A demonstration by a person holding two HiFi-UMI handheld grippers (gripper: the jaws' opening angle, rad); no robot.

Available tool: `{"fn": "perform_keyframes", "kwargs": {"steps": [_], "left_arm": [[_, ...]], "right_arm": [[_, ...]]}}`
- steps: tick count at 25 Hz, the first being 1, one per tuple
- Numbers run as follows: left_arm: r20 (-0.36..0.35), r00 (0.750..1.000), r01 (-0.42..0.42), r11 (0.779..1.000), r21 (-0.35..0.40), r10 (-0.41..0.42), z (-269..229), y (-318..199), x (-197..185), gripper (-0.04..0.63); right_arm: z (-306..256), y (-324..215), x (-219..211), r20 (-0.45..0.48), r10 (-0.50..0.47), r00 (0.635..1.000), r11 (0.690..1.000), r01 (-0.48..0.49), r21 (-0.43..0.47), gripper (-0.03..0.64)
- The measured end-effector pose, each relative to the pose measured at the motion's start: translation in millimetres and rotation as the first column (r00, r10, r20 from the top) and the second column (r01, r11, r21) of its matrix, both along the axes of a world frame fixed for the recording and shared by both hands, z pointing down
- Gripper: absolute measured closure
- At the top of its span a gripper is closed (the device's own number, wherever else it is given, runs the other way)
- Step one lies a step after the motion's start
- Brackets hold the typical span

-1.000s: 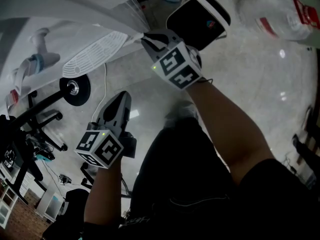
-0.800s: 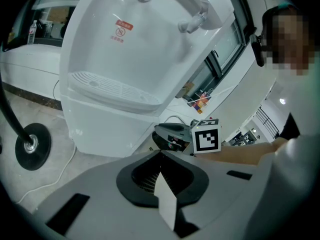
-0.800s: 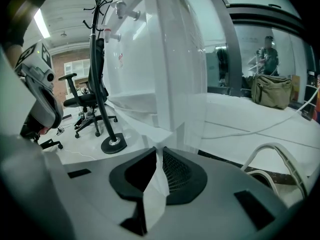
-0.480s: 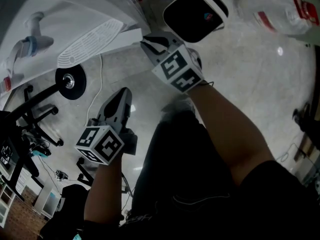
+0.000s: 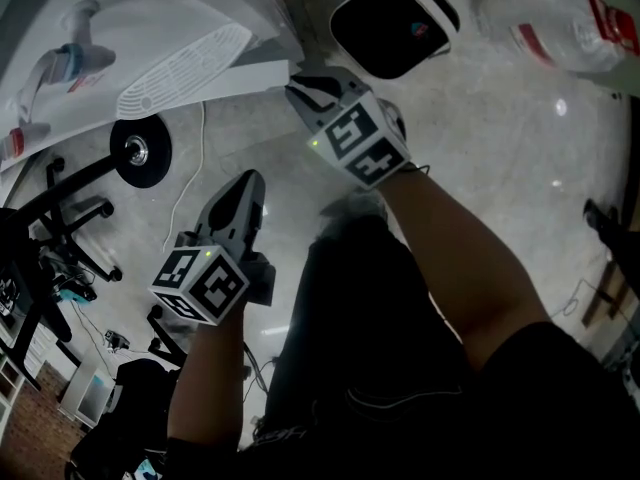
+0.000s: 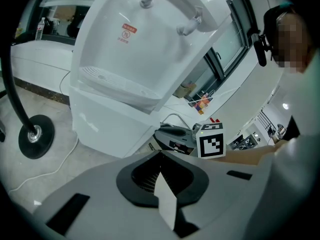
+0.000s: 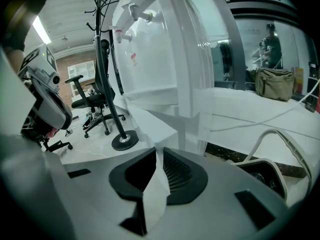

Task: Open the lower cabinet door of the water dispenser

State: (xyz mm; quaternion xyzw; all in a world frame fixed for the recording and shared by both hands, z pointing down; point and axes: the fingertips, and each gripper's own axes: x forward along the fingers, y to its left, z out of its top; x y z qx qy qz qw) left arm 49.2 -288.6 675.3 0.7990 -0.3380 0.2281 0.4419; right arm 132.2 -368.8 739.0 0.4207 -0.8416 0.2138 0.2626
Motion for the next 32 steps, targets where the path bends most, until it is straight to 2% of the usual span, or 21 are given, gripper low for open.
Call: {"fn": "perform_keyframes", "kwargs": {"steps": [11,17,25,32], "left_arm": [[0.005,1.0,0.021,1.0,-0.015,-0.021,-12,8,2,0.595],[-0.007,0.998,0.061,0.998,-0.01,-0.061,-20,6,-2,0.595],[-0.008,0.995,0.1,0.995,-0.015,-0.1,-22,16,-9,0.595],[-0.012,0.99,0.14,0.99,-0.004,-0.14,-22,11,-16,0.595]], "right_arm": [[0,28,-16,0.007,-0.02,1.0,0.998,0.021,-0.051,0.566],[2,41,-27,0.01,-0.058,0.998,0.995,0.059,-0.083,0.566],[-11,49,-23,-0.005,-0.1,0.995,0.993,0.099,-0.07,0.566],[-18,16,-5,-0.043,-0.085,0.995,0.996,0.084,-0.031,0.571]]}}
